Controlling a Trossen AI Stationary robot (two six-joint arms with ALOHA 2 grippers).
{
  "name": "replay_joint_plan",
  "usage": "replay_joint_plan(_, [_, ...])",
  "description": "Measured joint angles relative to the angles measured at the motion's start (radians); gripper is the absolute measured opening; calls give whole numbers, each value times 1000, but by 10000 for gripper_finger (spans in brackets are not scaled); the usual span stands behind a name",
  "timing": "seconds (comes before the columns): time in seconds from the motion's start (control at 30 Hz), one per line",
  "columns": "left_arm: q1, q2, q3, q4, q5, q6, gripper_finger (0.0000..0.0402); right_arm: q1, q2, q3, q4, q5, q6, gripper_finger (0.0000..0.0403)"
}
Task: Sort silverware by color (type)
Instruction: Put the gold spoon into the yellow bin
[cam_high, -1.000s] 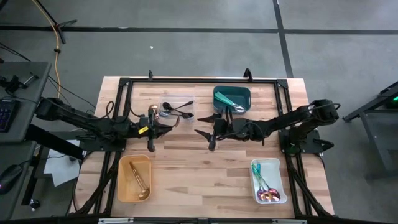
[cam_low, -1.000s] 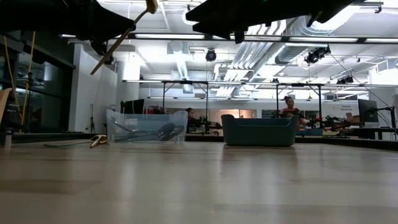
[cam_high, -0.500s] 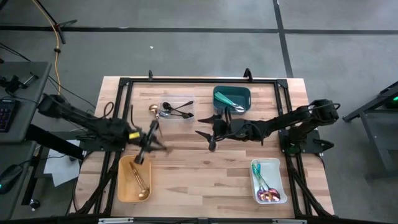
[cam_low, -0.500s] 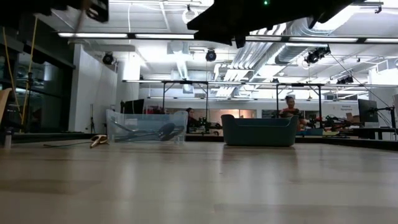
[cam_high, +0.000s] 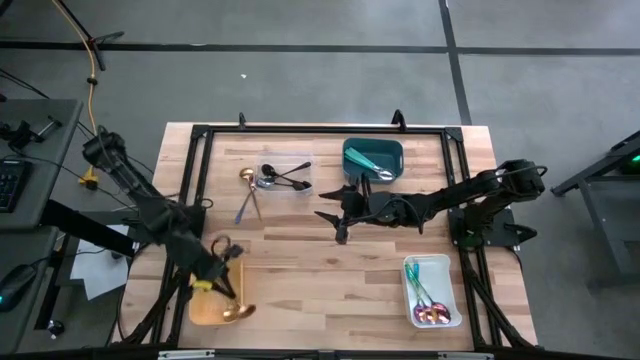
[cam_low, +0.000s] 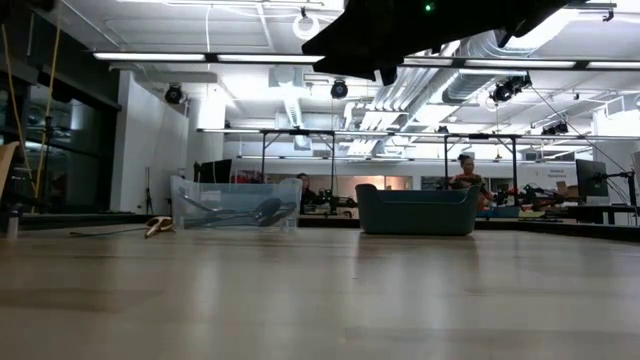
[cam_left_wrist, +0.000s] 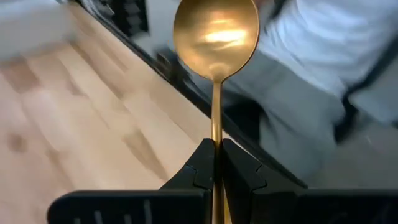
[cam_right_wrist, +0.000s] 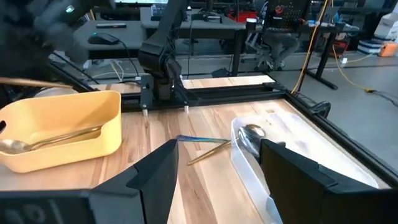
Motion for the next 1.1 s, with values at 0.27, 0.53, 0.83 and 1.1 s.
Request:
replay_joint_plan(0.27, [-97, 149, -1, -160, -46, -180, 6, 4, 0, 0, -19, 0, 25, 222])
replay_joint_plan(0.53, [-128, 208, -2, -185, -42, -206, 6, 8, 1, 0, -32, 2, 27, 222])
replay_joint_plan(0.83, [-168, 171, -2, -275, -24, -295, 11, 8, 1, 0, -42, 3, 29, 222])
replay_joint_plan(1.1, [-171, 172, -2, -322, -34, -395, 41, 9, 1, 0, -42, 2, 44, 222])
